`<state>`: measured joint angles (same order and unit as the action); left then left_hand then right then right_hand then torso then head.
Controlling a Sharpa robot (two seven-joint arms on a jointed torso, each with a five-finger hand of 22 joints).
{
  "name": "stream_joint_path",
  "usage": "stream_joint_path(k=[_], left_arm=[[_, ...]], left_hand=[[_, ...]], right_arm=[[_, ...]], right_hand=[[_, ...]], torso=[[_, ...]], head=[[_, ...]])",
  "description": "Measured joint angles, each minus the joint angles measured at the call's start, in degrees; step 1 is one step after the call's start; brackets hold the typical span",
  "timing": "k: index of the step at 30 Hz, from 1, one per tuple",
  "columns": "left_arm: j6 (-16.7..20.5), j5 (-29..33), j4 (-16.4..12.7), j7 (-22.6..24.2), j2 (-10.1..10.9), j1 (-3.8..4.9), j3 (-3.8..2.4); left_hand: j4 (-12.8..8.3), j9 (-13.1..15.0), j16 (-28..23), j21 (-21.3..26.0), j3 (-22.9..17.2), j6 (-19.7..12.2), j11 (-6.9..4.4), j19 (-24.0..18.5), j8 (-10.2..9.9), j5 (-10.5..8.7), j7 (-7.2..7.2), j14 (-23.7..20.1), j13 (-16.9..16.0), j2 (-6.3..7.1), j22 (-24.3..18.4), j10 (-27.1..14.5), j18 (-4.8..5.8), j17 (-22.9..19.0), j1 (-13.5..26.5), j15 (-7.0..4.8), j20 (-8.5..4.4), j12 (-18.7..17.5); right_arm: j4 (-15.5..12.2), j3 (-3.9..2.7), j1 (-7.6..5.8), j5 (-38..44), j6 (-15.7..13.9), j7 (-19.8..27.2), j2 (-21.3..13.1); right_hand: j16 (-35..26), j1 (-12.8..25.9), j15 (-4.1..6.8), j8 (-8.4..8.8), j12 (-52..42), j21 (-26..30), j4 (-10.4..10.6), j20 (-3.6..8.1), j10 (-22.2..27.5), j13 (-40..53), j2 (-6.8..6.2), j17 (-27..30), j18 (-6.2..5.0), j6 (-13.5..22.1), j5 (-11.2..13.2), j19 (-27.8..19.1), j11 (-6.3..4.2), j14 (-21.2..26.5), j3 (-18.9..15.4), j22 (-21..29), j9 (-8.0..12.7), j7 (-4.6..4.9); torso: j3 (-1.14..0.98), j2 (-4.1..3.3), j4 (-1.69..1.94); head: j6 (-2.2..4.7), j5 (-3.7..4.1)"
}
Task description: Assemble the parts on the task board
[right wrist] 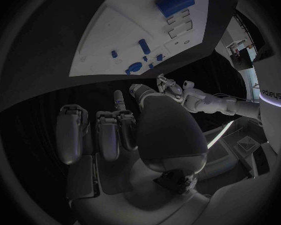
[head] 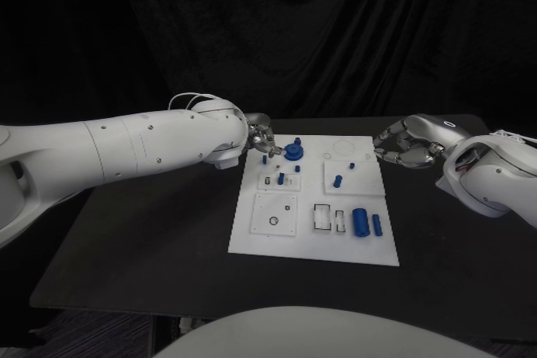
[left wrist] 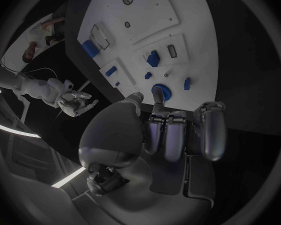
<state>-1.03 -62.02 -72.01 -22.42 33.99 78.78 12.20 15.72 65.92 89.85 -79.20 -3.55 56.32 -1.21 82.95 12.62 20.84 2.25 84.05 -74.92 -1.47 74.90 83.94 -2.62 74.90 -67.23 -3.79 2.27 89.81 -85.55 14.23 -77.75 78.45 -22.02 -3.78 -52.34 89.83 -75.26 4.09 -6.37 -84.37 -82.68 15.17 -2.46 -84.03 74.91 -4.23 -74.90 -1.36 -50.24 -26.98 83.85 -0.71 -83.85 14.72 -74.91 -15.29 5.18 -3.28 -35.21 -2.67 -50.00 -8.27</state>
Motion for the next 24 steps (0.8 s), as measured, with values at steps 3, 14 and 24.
stream_joint_path(k=[3,14,24], left_arm=[[-5.01,1.91,1.74,-0.86,-1.79,0.47,-0.03],[-15.30,6.13,5.19,-4.56,-5.84,0.74,0.00],[-16.94,7.28,5.96,-6.78,-6.44,0.75,0.00]], left_hand=[[-0.08,-0.82,0.00,0.00,-0.68,0.20,0.00,0.00,-0.96,0.56,0.21,0.00,0.00,0.06,0.00,0.00,0.00,0.00,-0.75,0.00,0.00,0.00],[0.40,-3.87,0.00,-0.23,-1.47,0.61,0.00,0.21,-3.62,0.56,0.62,0.00,0.00,0.40,0.00,0.00,0.01,0.00,-1.08,0.00,0.22,0.00],[0.40,-4.23,0.00,-0.23,-1.78,0.61,0.00,0.21,-3.88,0.31,0.62,0.00,0.00,0.39,0.00,0.00,0.00,0.01,-1.08,0.00,0.21,0.00]], right_arm=[[0.00,0.00,0.00,-0.06,-0.07,0.02,0.17],[-0.19,0.00,0.00,-0.19,-0.25,0.06,0.33],[-0.58,0.00,0.00,-0.24,-0.49,0.10,0.11]], right_hand=[[0.00,0.00,0.00,0.00,0.00,0.00,0.00,0.00,0.00,0.00,0.00,0.00,0.00,0.00,0.00,0.00,0.00,0.00,0.00,0.00,0.00,0.00],[0.00,0.00,0.00,0.00,0.00,0.00,0.00,0.00,0.00,0.00,0.00,0.00,0.00,0.00,0.00,0.00,0.00,0.00,0.00,0.00,0.00,0.00],[0.00,0.00,0.00,0.00,0.00,0.00,0.00,0.00,0.00,0.00,0.00,0.00,0.00,-0.20,0.00,0.00,0.00,0.00,0.00,-0.04,0.06,-0.21]], torso=[[-0.02,-0.03,-0.04],[-0.07,-0.15,-0.17],[0.06,-0.38,-0.46]], head=[[0.00,0.15],[0.00,0.11],[0.00,0.12]])
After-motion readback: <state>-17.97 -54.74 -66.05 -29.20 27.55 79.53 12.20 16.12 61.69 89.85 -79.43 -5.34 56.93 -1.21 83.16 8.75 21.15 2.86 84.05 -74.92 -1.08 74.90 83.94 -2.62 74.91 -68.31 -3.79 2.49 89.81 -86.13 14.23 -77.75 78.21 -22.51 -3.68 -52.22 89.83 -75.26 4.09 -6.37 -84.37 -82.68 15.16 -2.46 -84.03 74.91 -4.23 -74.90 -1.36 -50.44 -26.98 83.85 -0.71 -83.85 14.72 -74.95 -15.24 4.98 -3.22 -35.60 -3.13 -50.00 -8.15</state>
